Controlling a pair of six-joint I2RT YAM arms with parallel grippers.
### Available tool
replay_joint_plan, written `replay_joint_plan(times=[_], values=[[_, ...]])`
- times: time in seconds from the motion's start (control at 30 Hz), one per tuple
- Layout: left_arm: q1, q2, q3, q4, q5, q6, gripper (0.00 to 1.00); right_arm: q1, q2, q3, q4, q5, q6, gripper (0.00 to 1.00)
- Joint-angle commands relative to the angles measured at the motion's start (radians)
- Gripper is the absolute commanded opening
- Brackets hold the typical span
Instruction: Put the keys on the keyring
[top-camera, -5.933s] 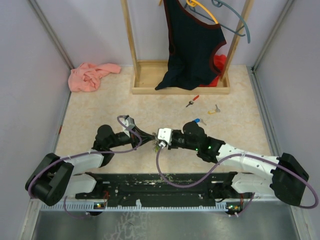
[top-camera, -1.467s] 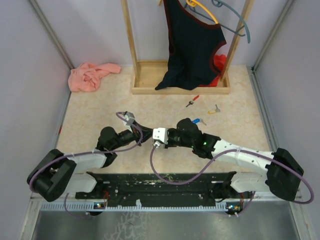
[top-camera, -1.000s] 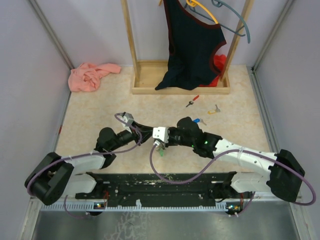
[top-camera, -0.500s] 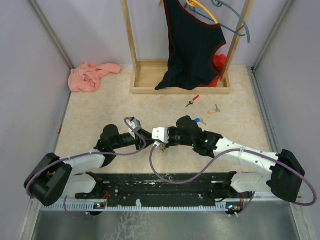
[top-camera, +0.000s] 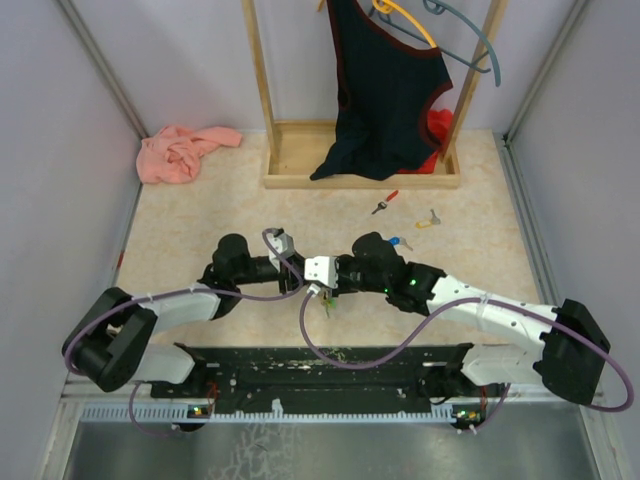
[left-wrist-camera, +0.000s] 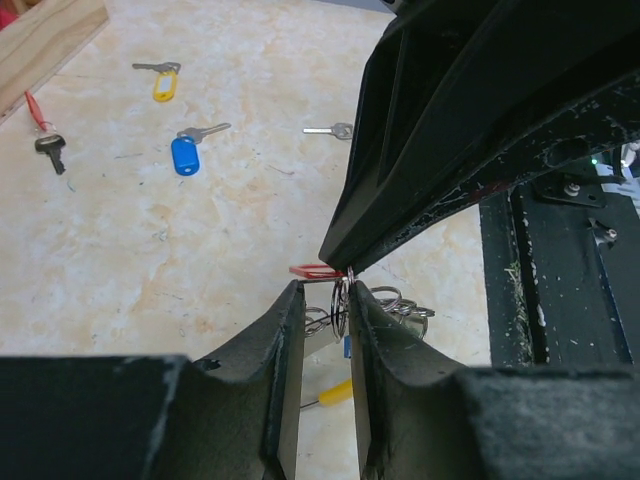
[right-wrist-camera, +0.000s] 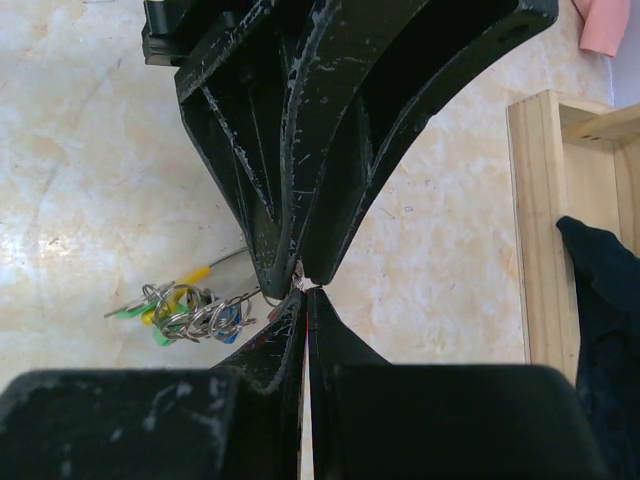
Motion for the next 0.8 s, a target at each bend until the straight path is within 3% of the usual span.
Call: replay_joint_plan(times=[0.0, 0.3, 0.5, 0.77], values=[[0.005, 0.021, 0.038, -0.041, 0.072, 0.04, 0.28, 0.011, -0.012, 0.07, 0.045, -0.015, -0.01, 0.0], [0.005, 0.006, 0.029, -0.087, 0.081, 0.064, 0.24, 0.011, -0.025, 0.07, 0.045, -0.01, -0.01, 0.0], [0.005, 0.007, 0.039, -0.09, 0.08, 0.062, 0.01, 0.011, -0.031, 0.066, 0.037, -0.003, -0.007, 0.0], [0.006, -0.041, 0.019, -0.086, -0.004, 0.018, 0.01, 0.011, -0.086, -0.037, 0.098, 0.102, 0.027, 0.0]])
